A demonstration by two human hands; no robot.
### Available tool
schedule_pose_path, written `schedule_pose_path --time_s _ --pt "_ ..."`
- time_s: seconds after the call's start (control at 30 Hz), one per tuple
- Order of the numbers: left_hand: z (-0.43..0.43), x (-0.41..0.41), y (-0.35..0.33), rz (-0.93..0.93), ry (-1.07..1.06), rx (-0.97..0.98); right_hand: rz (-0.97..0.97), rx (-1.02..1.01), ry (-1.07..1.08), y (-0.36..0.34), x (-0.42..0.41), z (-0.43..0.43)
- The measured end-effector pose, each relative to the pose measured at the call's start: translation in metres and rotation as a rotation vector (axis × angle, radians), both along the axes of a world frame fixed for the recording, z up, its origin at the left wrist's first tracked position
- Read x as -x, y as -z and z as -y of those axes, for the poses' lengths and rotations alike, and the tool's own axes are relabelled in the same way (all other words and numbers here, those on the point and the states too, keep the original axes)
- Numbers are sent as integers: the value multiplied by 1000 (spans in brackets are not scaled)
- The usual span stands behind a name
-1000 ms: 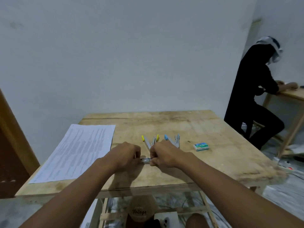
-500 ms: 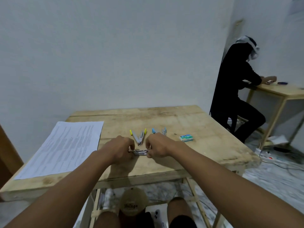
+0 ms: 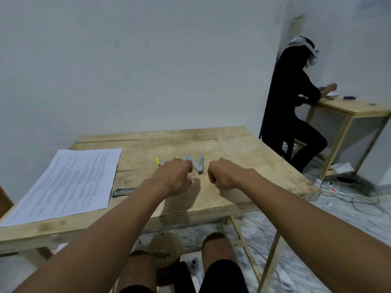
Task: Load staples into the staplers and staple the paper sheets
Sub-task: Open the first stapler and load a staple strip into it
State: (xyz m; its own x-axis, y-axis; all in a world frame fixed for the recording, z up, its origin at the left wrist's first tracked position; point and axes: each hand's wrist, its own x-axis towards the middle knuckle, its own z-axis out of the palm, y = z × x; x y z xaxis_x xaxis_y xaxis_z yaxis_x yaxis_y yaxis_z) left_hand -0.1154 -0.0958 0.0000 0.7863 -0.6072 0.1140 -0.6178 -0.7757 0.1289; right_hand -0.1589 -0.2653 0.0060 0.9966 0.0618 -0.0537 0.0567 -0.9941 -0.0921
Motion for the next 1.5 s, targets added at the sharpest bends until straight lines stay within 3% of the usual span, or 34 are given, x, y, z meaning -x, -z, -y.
schedule_pose_path --time_s 0.17,0.33,0.67,0.93,1.5 --pt "30 -5 5 -11 5 119 -31 -16 47 -3 -1 21" --pt "64 -12 14 -71 22 256 106 -147 285 -3 -11 61" --pt "122 -24 36 -104 -22 247 206 -528 516 25 -28 90" --pt "122 -30 38 -178 -36 393 168 -843 624 24 -32 84" --pt "100 -27 28 -208 -125 493 176 -680 606 23 -32 83"
